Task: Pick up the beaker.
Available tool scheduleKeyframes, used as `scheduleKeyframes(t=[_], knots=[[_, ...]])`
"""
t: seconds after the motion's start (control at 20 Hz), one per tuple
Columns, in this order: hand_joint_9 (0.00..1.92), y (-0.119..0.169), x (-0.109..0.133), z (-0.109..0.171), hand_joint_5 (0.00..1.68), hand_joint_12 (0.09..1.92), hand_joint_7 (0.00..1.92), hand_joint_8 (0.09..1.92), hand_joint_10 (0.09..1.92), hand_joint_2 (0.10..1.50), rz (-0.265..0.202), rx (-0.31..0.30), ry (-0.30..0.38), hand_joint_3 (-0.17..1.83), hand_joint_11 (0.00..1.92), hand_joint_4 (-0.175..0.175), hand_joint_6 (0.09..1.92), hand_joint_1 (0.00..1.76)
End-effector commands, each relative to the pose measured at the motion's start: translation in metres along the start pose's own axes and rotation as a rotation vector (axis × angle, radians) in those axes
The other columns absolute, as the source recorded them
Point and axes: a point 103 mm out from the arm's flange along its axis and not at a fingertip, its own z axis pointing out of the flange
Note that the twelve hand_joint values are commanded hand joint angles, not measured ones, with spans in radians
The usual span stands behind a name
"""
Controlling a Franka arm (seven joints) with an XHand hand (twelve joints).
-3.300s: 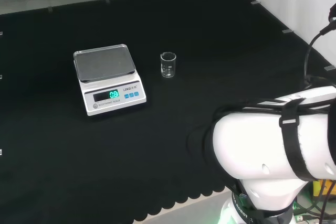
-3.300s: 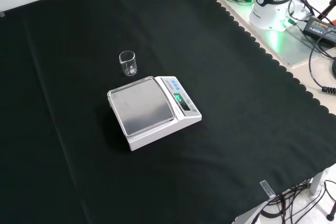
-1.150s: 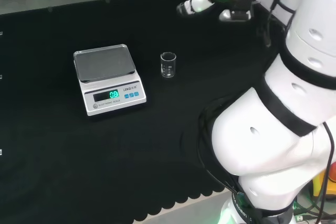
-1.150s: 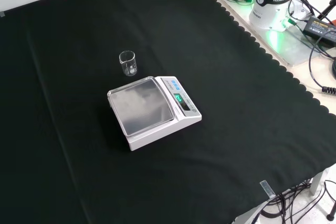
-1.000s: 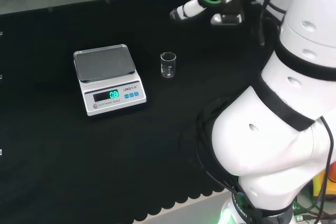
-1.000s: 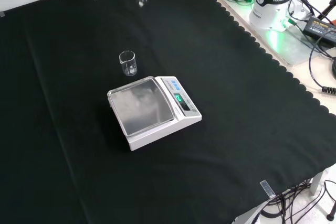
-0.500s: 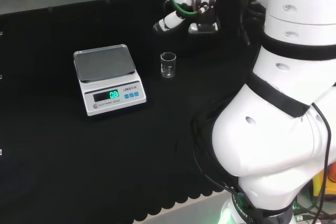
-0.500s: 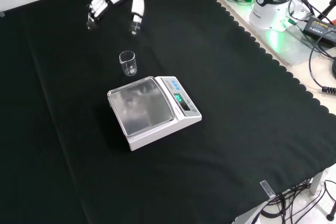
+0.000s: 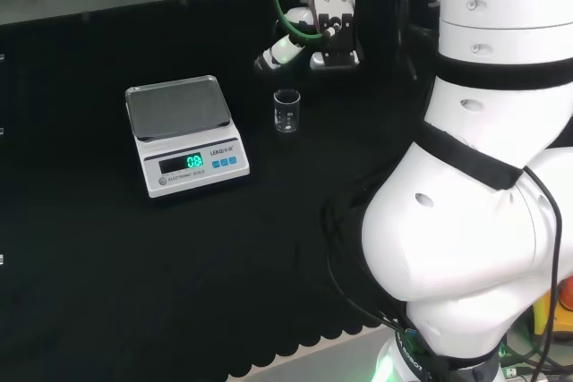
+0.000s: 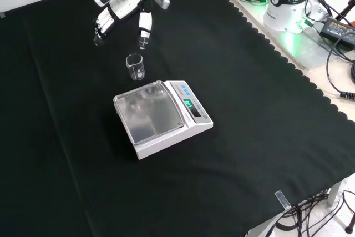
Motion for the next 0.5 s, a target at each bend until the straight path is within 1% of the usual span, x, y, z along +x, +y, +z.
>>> scheduleKeyframes(t=[0.05,0.3,0.5], knots=[[0.00,0.002,-0.012,0.016,0.28,1.56,0.05,0.76,0.86,0.78,0.018,0.033,0.027,0.10,0.11,-0.052,0.09,0.53],[0.00,0.009,-0.021,0.029,0.28,1.56,0.05,0.76,0.86,0.78,0.036,0.070,0.042,0.10,0.11,-0.053,0.09,0.53],[0.00,0.015,-0.022,0.035,0.28,1.56,0.05,0.76,0.86,0.78,0.040,0.086,0.050,0.10,0.11,-0.053,0.09,0.53]])
